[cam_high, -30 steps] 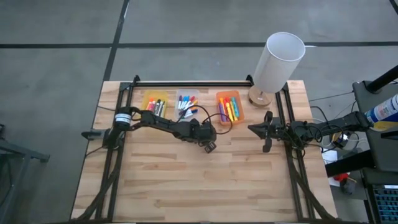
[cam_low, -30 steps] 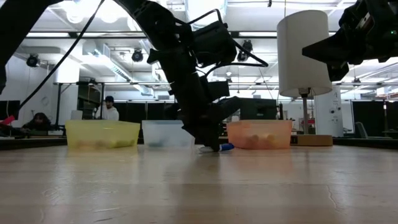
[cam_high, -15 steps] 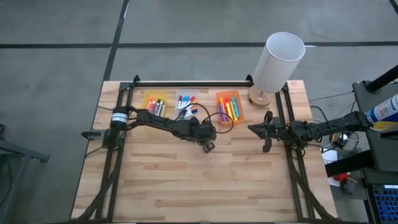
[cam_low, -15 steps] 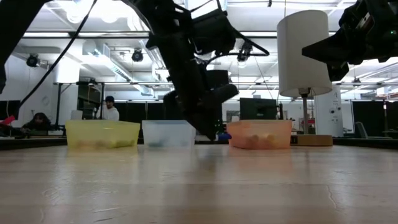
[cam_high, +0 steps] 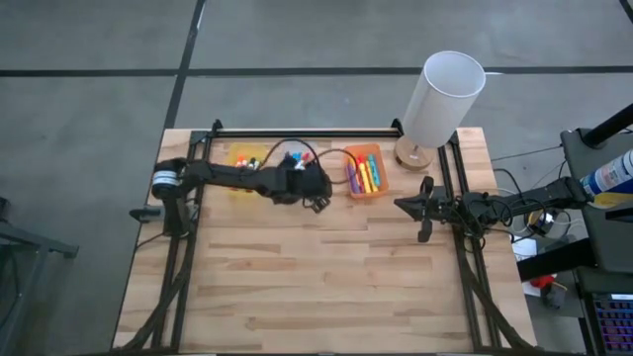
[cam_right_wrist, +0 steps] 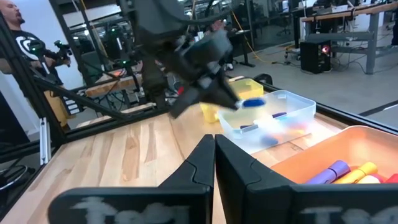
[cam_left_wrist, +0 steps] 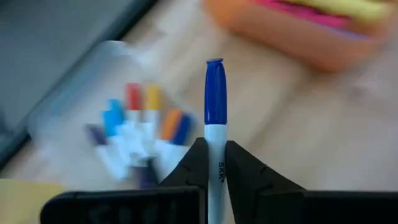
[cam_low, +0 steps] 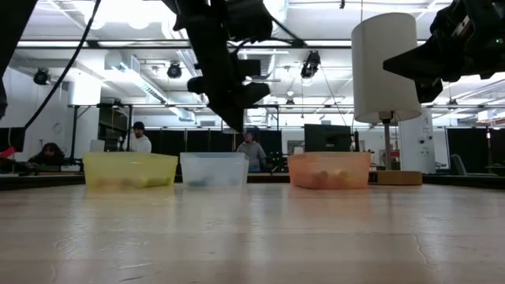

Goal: Pick & Place Markers
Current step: Put the small blue highlighter pen into the transparent bin, then return to Home Position

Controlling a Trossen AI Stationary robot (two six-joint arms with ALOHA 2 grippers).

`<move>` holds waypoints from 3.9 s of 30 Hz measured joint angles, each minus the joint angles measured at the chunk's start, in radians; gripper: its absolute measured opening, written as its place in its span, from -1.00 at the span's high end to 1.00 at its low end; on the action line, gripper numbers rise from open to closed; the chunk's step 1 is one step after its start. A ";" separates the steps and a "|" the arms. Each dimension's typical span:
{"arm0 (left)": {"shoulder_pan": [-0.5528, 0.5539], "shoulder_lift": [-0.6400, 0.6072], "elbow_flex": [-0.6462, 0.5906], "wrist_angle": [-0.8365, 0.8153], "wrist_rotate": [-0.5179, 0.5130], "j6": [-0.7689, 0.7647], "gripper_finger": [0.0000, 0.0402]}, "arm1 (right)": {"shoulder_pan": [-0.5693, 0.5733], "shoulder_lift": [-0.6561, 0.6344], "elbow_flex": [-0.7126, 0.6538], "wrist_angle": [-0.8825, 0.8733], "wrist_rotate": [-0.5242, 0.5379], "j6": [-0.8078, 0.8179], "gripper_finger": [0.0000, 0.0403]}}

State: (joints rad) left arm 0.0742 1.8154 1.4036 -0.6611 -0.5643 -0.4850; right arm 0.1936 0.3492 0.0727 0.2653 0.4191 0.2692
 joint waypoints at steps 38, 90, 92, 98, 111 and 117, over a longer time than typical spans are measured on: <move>0.129 -0.023 -0.136 -0.040 0.104 0.027 0.96 | 0.000 0.001 0.000 0.000 0.000 0.000 0.96; -0.181 -1.699 -1.280 0.695 0.454 0.357 1.00 | 0.000 0.001 0.000 0.000 0.000 0.000 0.96; -0.181 -1.732 -1.297 0.651 0.460 0.337 1.00 | 0.000 0.001 0.000 0.000 0.000 0.000 0.96; -0.181 -1.802 -1.324 0.641 0.482 0.371 1.00 | 0.000 0.000 0.000 0.000 0.000 0.000 0.96; -0.181 -1.775 -1.388 0.670 0.467 0.113 1.00 | 0.000 0.000 0.000 0.000 0.000 0.000 0.96; -0.181 -1.769 -1.388 0.669 0.466 0.112 1.00 | 0.000 0.000 0.000 0.000 0.000 0.000 0.96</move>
State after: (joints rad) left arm -0.1066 0.0460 0.0154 0.0078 -0.0982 -0.3733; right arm 0.1936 0.3492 0.0727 0.2657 0.4191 0.2691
